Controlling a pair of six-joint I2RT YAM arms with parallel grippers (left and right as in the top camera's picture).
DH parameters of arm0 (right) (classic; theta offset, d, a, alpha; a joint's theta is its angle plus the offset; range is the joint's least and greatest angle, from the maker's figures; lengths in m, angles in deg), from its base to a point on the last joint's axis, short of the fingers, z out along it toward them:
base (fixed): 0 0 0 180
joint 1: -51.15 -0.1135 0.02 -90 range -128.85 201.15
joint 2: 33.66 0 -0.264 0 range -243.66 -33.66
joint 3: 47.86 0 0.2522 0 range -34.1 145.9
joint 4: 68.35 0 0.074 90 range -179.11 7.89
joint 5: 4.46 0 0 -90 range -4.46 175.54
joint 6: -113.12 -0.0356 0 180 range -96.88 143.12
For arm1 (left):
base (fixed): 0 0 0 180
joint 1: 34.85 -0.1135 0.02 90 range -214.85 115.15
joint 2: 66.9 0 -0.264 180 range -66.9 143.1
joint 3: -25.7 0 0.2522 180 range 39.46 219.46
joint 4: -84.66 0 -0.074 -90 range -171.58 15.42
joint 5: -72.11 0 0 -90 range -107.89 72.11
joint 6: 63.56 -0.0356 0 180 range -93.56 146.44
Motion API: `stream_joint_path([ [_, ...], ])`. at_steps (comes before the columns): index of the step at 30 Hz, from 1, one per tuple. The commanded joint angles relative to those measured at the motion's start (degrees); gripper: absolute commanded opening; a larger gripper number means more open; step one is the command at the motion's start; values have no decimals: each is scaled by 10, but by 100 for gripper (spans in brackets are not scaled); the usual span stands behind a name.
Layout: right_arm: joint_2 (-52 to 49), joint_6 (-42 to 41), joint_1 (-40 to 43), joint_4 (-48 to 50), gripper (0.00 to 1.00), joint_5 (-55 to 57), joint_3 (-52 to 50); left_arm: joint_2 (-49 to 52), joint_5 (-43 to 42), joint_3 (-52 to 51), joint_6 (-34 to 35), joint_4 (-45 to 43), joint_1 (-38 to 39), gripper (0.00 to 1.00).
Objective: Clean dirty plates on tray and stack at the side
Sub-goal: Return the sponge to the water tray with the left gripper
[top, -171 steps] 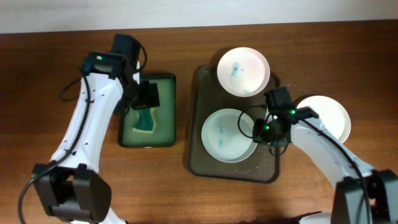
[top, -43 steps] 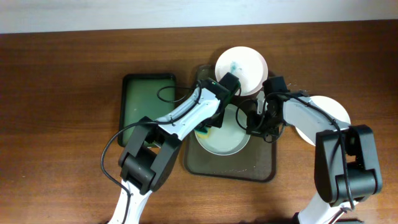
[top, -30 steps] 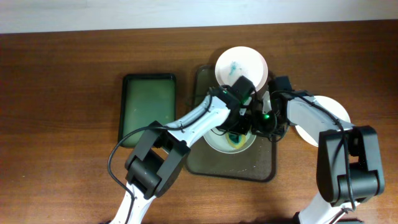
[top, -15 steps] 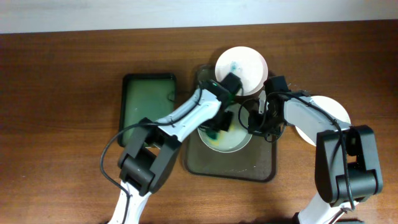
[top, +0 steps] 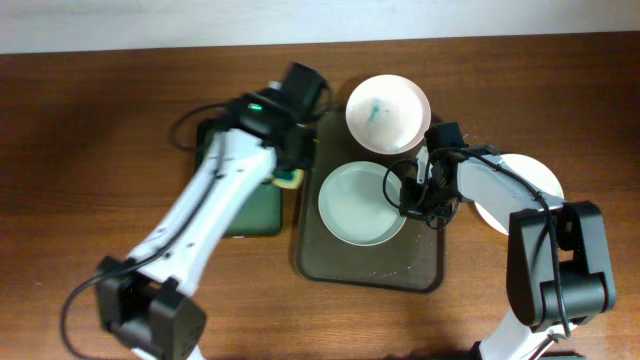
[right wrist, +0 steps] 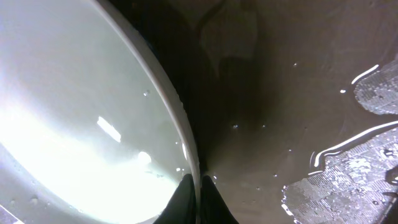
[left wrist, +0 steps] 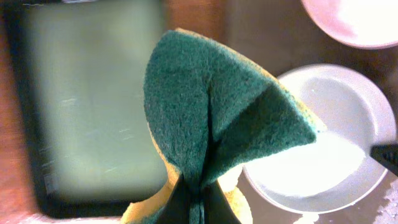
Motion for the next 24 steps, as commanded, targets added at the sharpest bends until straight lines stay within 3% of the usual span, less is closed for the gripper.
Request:
stream_joint_path([
  [1,-11,30,5,-8,4,37,-2,0,22,-29,7,24,-48,0],
  [3,-11,47,5,-11,4,37,-2,0,29,-82,7,2,-64,0],
  [6,-2,51,5,-23,4,36,-1,0,28,-186,7,-85,-88,14],
  [8,21,51,5,-32,4,37,-1,0,0,-236,7,-122,-111,15],
  [10,65,51,4,-43,4,40,-1,0,-25,-245,7,-122,-136,15],
  [12,109,47,1,-47,4,73,-1,-1,-38,-245,7,-125,-157,23],
  [13,148,31,-8,-56,4,120,-1,-2,-60,-245,7,-125,-175,35],
  [14,174,17,-17,-64,4,154,-1,-3,-80,-245,7,-125,-184,57],
  [15,197,8,-27,-70,4,181,-1,-5,-103,-245,7,-125,-193,68],
  [21,303,-34,-125,-83,4,367,-1,-44,-129,-235,-30,-127,-203,69],
  [24,323,-63,-207,-108,4,525,-1,-103,-128,-235,-58,-129,-202,70],
])
